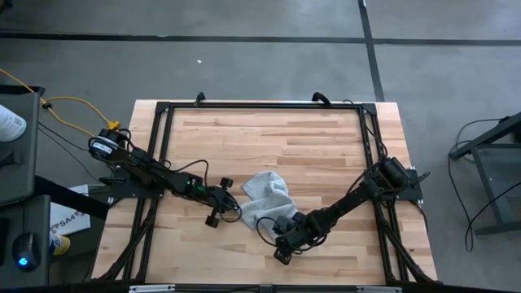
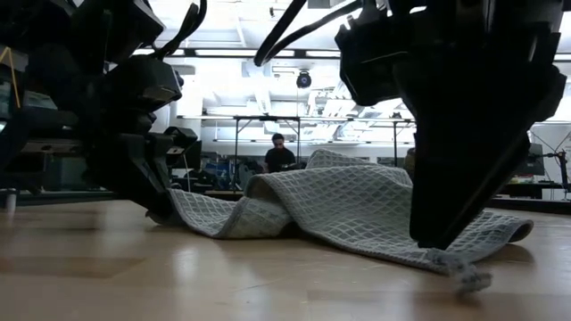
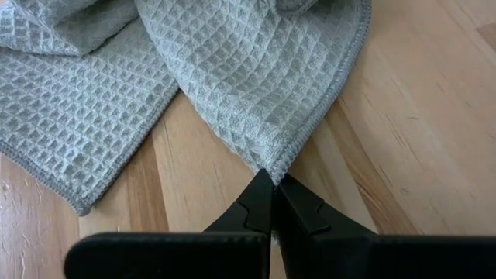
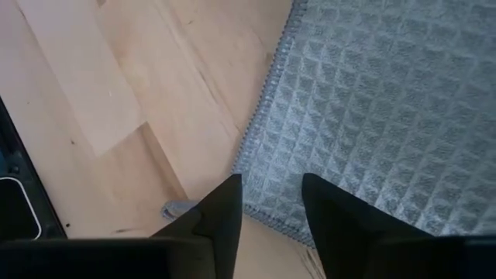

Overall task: Fold microfiber towels
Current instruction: Fold the gray towel

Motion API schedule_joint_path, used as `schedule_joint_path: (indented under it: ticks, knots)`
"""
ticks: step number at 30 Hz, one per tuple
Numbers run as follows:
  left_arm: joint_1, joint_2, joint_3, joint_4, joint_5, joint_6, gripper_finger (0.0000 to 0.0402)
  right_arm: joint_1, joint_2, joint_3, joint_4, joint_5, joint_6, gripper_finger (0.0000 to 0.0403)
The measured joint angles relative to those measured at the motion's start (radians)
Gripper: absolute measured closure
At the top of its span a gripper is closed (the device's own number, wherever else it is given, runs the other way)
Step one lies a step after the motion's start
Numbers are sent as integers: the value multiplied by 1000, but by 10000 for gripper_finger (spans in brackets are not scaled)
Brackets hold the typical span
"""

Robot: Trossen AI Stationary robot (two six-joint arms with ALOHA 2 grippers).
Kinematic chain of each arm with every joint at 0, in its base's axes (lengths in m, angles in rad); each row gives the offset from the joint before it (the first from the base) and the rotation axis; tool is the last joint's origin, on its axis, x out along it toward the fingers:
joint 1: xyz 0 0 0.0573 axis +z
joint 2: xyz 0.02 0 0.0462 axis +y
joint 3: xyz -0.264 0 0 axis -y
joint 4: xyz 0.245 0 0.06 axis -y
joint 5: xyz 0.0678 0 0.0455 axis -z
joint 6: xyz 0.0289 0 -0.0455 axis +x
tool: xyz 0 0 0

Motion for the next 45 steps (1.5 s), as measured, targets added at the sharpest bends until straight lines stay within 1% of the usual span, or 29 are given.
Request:
schedule_joint_path:
  ticks: [4, 8, 10, 12, 16, 18, 22, 28, 32, 40, 45]
  knots:
    - [0, 0, 0, -4, 0, 0, 400, 0, 0, -1, 19, -14, -5, 283]
    - [0, 0, 0, -3, 0, 1, 400, 0, -4, 2, 47, -40, -68, 278]
    - [0, 0, 0, -3, 0, 1, 400, 0, -2, 26, 13, -62, -104, 272]
    - [0, 0, 0, -3, 0, 1, 400, 2, 0, 61, -55, -78, -148, 270]
    - [0, -2, 0, -2, 0, 0, 400, 6, 0, 132, -163, -82, -218, 272]
    - [0, -2, 0, -2, 0, 0, 400, 8, 0, 174, -220, -70, -268, 277]
    - [0, -2, 11, -19, 0, 0, 400, 15, -4, 216, -229, -24, -380, 293]
    - [0, -2, 43, -73, 0, 2, 400, 31, 5, 216, -233, 0, -432, 303]
    - [0, -2, 57, -101, 0, 5, 400, 42, 20, 217, -231, 8, -453, 297]
    - [0, -2, 57, -104, -1, 7, 400, 80, 47, 216, -258, 63, -472, 276]
    - [0, -2, 57, -102, -1, 3, 400, 86, 71, 215, -245, 73, -473, 263]
